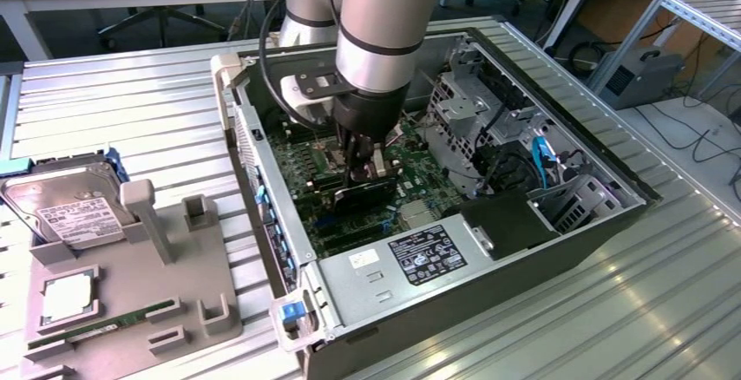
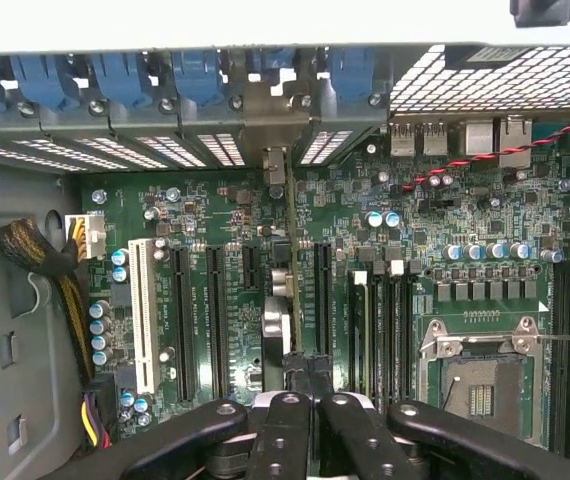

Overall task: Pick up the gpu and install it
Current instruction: 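Press down on the gpu until it lock into place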

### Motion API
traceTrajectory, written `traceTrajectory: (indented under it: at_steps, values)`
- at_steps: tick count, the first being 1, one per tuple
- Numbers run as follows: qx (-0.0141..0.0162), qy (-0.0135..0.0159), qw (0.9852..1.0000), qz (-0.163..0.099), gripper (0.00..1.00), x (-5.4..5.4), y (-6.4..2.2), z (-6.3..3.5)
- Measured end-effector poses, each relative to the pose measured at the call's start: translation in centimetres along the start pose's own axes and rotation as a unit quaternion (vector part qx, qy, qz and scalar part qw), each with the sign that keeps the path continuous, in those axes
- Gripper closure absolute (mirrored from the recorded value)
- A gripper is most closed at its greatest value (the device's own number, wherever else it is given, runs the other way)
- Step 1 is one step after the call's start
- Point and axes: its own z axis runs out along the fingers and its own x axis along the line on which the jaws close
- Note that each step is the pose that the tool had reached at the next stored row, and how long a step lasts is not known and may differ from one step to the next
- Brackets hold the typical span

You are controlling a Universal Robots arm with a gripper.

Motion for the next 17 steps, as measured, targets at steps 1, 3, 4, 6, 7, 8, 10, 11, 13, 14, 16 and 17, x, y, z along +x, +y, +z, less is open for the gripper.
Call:
traceTrajectory:
  at_steps: [1,3,4,6,7,8,10,11,13,14,16,17]
  values:
    - [0.0,0.0,1.0,0.0,0.89,0.0,0.0,0.0]
    - [0.0002,-0.0001,1.0,0.0,0.89,0.01,0.24,0.0]
    - [0.0005,-0.0002,1.0,0.0,0.89,0.0,0.32,0.0]
    - [0.0004,-0.0002,1.0,0.0,0.89,0.01,0.33,0.0]
    - [0.0004,-0.0002,1.0,0.0,0.89,0.01,0.34,0.0]
    - [0.0004,-0.0002,1.0,0.0,0.89,0.01,0.35,0.0]
    - [0.0012,-0.0012,1.0,0.0,0.89,0.02,0.6,0.0]
    - [0.0013,-0.0013,1.0,0.0,0.89,0.01,0.63,0.0]
    - [0.0013,-0.0013,1.0,0.0,0.89,0.02,0.63,0.0]
    - [0.0014,-0.0014,1.0,0.0,0.89,0.02,0.64,0.01]
    - [0.0016,-0.0014,1.0,0.0,0.89,0.02,0.67,0.02]
    - [0.0016,-0.0016,1.0,0.0,0.89,0.02,0.7,0.02]
